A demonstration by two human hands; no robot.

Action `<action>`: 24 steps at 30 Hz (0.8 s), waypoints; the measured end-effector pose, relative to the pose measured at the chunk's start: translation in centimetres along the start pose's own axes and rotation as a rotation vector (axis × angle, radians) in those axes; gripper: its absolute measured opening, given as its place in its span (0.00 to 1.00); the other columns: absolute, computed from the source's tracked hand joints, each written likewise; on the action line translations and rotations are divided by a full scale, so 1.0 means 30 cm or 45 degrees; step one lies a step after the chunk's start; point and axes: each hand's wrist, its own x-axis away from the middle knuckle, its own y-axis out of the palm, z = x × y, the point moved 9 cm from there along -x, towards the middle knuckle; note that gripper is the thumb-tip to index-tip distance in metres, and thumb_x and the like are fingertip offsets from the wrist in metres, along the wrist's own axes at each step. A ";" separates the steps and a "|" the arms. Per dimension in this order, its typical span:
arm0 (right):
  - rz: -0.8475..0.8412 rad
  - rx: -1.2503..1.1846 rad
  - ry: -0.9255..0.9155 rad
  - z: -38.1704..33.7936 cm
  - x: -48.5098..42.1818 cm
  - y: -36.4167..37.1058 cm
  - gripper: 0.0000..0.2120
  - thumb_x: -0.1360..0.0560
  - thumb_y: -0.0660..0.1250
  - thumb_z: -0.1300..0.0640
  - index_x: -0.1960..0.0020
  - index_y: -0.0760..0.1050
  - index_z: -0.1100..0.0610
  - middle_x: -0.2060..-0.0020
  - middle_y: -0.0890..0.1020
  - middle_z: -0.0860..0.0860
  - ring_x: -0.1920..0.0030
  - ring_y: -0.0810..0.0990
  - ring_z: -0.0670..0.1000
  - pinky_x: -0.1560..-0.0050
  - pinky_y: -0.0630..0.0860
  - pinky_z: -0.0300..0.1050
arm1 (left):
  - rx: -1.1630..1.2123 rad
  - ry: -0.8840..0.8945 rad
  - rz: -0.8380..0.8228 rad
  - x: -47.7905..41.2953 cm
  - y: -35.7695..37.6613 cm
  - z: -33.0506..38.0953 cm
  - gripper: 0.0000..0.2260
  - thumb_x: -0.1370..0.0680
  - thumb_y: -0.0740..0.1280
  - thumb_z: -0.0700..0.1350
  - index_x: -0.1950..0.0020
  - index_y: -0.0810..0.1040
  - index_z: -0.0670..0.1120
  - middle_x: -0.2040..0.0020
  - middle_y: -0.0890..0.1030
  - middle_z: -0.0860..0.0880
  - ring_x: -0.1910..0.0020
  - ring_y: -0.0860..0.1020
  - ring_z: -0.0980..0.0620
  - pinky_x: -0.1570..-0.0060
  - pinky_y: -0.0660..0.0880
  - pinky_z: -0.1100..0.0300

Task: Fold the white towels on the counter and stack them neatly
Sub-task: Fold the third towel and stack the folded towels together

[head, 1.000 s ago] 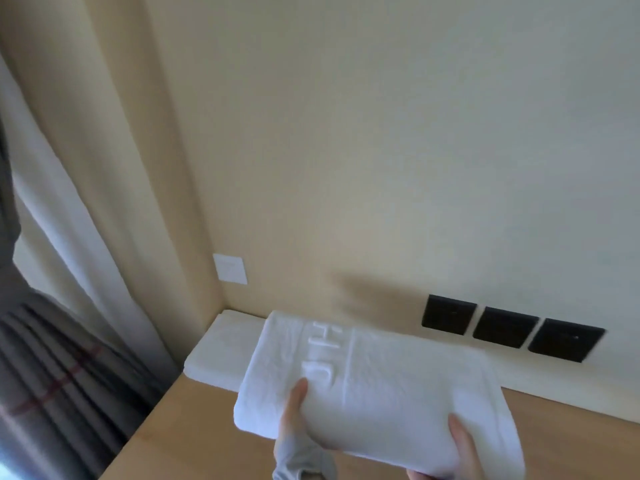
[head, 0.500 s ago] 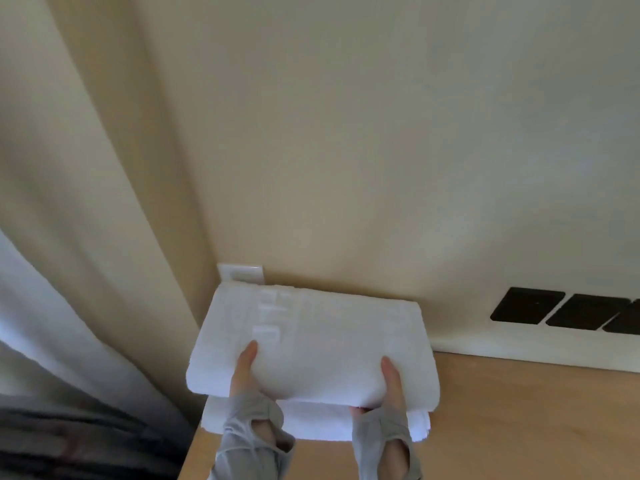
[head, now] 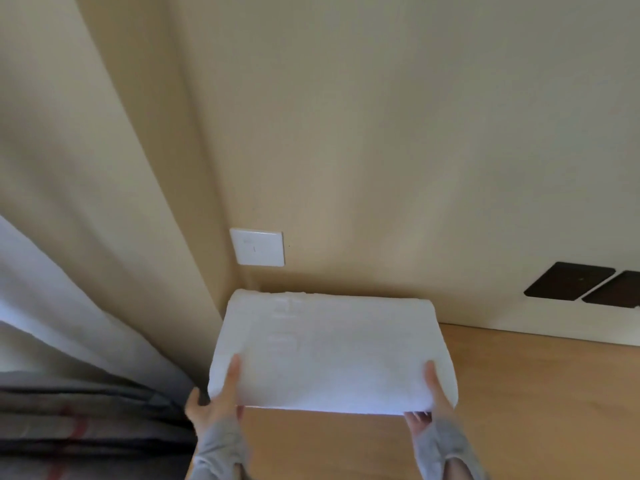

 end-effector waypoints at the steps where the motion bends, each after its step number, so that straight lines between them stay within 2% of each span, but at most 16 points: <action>1: -0.014 0.056 0.023 -0.020 -0.010 -0.014 0.39 0.41 0.75 0.46 0.35 0.69 0.60 0.42 0.79 0.57 0.42 0.76 0.59 0.36 0.71 0.53 | -0.085 0.072 -0.024 -0.029 -0.031 0.053 0.42 0.36 0.76 0.57 0.28 0.63 0.44 0.36 0.72 0.46 0.41 0.74 0.42 0.45 0.73 0.50; 4: -0.012 0.339 0.139 -0.074 -0.047 -0.059 0.39 0.41 0.74 0.45 0.36 0.69 0.61 0.43 0.78 0.59 0.39 0.74 0.61 0.35 0.70 0.57 | -0.500 0.098 -0.332 -0.099 0.022 0.163 0.38 0.33 0.70 0.62 0.31 0.67 0.41 0.35 0.73 0.41 0.40 0.73 0.40 0.37 0.70 0.46; 6: -0.104 0.527 0.175 -0.116 -0.062 -0.027 0.38 0.41 0.70 0.40 0.37 0.71 0.60 0.47 0.79 0.58 0.42 0.76 0.61 0.37 0.72 0.59 | -0.779 0.132 -0.444 -0.098 0.109 0.213 0.34 0.28 0.66 0.62 0.30 0.66 0.41 0.34 0.72 0.40 0.41 0.72 0.41 0.39 0.69 0.48; 9: -0.181 0.951 0.196 -0.172 -0.100 0.013 0.38 0.41 0.65 0.31 0.41 0.70 0.57 0.46 0.78 0.59 0.44 0.76 0.60 0.39 0.72 0.60 | -0.986 0.225 -0.490 -0.106 0.205 0.237 0.31 0.25 0.63 0.62 0.31 0.66 0.42 0.36 0.72 0.40 0.41 0.72 0.40 0.43 0.68 0.50; 11: -0.182 1.133 0.222 -0.193 -0.121 0.039 0.36 0.36 0.62 0.30 0.42 0.69 0.58 0.49 0.78 0.57 0.47 0.77 0.58 0.41 0.72 0.55 | -1.028 0.277 -0.437 -0.114 0.225 0.240 0.30 0.25 0.64 0.61 0.31 0.65 0.41 0.36 0.72 0.40 0.41 0.71 0.39 0.46 0.66 0.51; 13: -0.247 1.120 0.213 -0.199 -0.131 0.088 0.32 0.31 0.60 0.33 0.39 0.69 0.58 0.52 0.78 0.55 0.52 0.77 0.55 0.48 0.71 0.51 | -1.012 0.328 -0.397 -0.114 0.230 0.242 0.30 0.25 0.64 0.60 0.31 0.65 0.42 0.36 0.72 0.40 0.40 0.71 0.39 0.45 0.65 0.50; 14: -0.260 1.094 0.162 -0.204 -0.141 0.105 0.32 0.29 0.62 0.35 0.36 0.68 0.58 0.50 0.79 0.56 0.51 0.78 0.56 0.48 0.71 0.52 | -1.019 0.356 -0.380 -0.114 0.231 0.244 0.30 0.25 0.64 0.60 0.30 0.65 0.42 0.36 0.72 0.40 0.40 0.71 0.38 0.44 0.66 0.49; 16: -0.209 1.075 -0.075 -0.232 -0.161 0.115 0.32 0.28 0.65 0.40 0.32 0.66 0.59 0.46 0.78 0.57 0.48 0.78 0.58 0.44 0.73 0.55 | -1.053 0.418 -0.343 -0.110 0.227 0.253 0.30 0.24 0.63 0.60 0.29 0.64 0.43 0.35 0.72 0.40 0.39 0.70 0.37 0.40 0.66 0.46; 19: -0.174 0.991 -0.361 -0.271 -0.134 0.117 0.21 0.26 0.66 0.44 0.40 0.70 0.57 0.54 0.79 0.51 0.54 0.80 0.54 0.50 0.76 0.52 | -1.069 0.507 -0.299 -0.096 0.222 0.276 0.30 0.24 0.63 0.61 0.30 0.65 0.43 0.38 0.73 0.40 0.40 0.71 0.36 0.39 0.68 0.44; 22: -0.189 0.932 -0.529 -0.326 -0.113 0.122 0.14 0.25 0.65 0.46 0.46 0.71 0.55 0.56 0.79 0.49 0.56 0.79 0.51 0.55 0.75 0.48 | -1.014 0.607 -0.288 -0.079 0.234 0.311 0.27 0.25 0.63 0.61 0.34 0.68 0.45 0.45 0.74 0.45 0.44 0.72 0.38 0.45 0.68 0.47; 24: -0.179 0.982 -0.584 -0.348 -0.120 0.127 0.14 0.25 0.64 0.45 0.48 0.70 0.54 0.56 0.78 0.49 0.57 0.78 0.50 0.55 0.73 0.47 | -0.969 0.640 -0.288 -0.074 0.249 0.325 0.27 0.25 0.64 0.61 0.34 0.69 0.45 0.46 0.74 0.45 0.45 0.72 0.39 0.47 0.67 0.49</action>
